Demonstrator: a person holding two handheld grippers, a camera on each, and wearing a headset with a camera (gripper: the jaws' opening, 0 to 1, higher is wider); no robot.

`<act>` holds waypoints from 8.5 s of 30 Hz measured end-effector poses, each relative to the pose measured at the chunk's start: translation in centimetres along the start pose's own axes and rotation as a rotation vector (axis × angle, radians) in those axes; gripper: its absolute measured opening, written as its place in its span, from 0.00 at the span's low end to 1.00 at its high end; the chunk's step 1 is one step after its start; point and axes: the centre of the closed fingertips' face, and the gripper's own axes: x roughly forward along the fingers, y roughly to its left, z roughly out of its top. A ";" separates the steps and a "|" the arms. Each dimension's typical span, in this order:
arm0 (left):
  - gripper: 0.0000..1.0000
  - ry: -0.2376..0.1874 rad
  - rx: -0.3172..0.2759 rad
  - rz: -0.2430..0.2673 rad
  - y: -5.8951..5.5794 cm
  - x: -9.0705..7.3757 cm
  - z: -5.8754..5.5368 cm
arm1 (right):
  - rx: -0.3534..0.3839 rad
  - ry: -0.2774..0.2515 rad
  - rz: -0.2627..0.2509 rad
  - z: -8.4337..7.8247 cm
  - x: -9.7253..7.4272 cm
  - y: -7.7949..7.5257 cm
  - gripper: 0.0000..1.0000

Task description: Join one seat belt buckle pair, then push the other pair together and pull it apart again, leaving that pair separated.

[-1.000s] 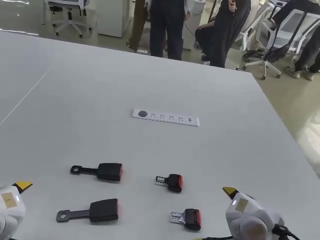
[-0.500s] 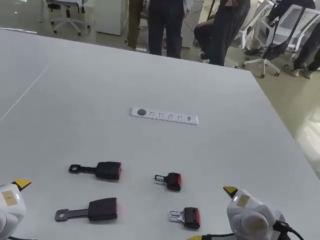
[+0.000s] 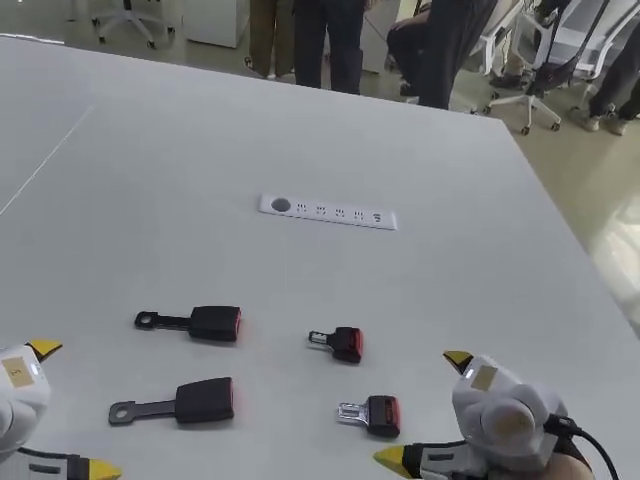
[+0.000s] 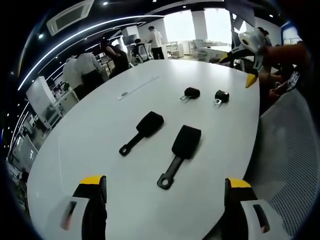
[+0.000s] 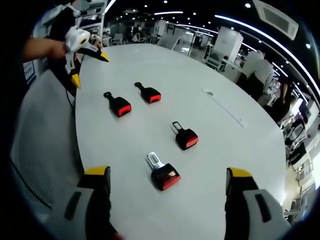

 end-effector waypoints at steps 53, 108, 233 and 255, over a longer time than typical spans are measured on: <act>0.40 0.142 0.350 -0.348 -4.8 10.7 2.0 | -0.297 0.221 0.364 -5.7 7.9 0.7 0.44; 0.32 0.214 0.498 -0.449 -4.8 13.8 1.0 | -0.291 0.182 0.437 -2.5 10.9 4.6 0.36; 0.29 0.220 0.528 -0.498 -5.1 13.2 1.3 | -0.337 0.068 0.472 5.6 16.1 11.0 0.32; 0.33 0.283 0.513 -0.456 -4.5 13.4 1.0 | -0.301 0.038 0.476 6.1 15.4 10.9 0.35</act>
